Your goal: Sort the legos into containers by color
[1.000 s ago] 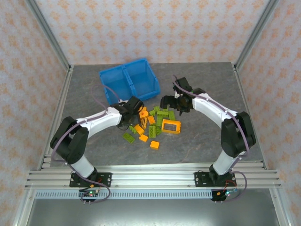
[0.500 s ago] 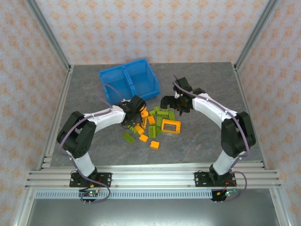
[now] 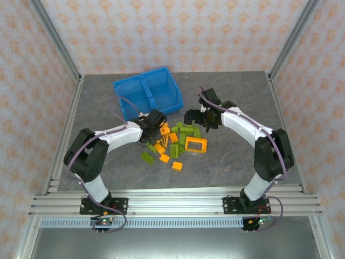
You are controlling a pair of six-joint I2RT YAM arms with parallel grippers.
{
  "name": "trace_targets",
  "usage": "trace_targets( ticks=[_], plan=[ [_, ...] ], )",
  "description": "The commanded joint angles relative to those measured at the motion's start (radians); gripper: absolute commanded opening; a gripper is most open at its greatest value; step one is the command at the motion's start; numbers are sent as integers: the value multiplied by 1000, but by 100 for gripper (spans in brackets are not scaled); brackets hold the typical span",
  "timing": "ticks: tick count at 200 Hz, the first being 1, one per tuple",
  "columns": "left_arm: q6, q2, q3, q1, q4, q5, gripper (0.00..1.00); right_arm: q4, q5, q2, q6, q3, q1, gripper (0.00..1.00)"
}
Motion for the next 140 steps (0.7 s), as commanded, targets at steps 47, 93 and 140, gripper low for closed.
trace_targets(
  ticks=[47, 93, 140],
  plan=[
    [162, -156, 263, 92, -126, -239, 42, -32, 10, -78, 19, 24, 6, 99],
    [299, 91, 523, 229, -105, -251, 42, -37, 11, -124, 24, -3, 5, 99],
    [284, 394, 777, 326, -172, -140, 44, -50, 22, -167, 25, -26, 5, 99]
  ],
)
